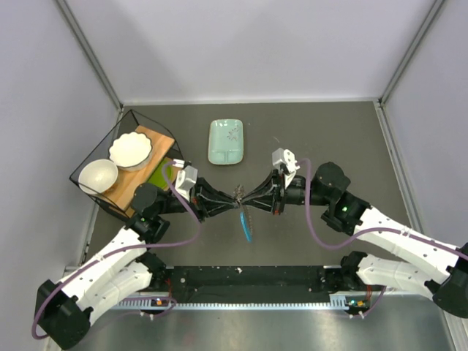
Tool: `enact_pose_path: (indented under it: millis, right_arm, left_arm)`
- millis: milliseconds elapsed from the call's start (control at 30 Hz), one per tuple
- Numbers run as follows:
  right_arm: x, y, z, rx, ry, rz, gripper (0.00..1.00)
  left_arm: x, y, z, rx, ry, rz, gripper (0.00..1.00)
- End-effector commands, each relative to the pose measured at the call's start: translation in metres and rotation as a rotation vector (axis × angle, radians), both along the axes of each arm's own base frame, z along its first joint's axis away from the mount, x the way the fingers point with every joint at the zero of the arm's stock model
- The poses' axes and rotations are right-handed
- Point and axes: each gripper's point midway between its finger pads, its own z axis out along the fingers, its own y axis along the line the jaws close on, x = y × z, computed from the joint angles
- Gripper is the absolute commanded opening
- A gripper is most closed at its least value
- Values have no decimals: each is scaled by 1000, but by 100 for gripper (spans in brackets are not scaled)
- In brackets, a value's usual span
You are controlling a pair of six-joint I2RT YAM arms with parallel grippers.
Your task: Remove the keys from the keyring
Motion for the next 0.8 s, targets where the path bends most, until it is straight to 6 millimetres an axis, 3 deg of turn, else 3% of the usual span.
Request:
enact_pose_path:
  millis: [0,100,133,233,400,467,600,767]
  right_arm:
    - [-7,4,39,111,-81,20,0]
    - [-3,-1,40,106,-95,-20,0]
    - [-2,-2,39,100,-101,-24,0]
    - [3,-5,33,51,-95,-60,0]
    - [-4,-6,30,-6,-88,-26,0]
    - [-7,-7,29,-20,-90,-6,0]
    - [-12,-8,17,-71,-76,24,0]
    - [-15,-8,18,-70,-63,43,0]
  left_arm:
    - [5,-1,13,-34,-30,33,1]
    - [14,0,15,-7,-60,86,15]
    - [17,1,2,51,0,103,18]
    - [23,8,3,86,-33,182,32]
    - [33,27,6,172,-167,314,41]
    - [30,33,-2,232,-232,309,44]
    - [21,37,3,283,-324,263,48]
    - [0,28,-1,279,-348,103,54]
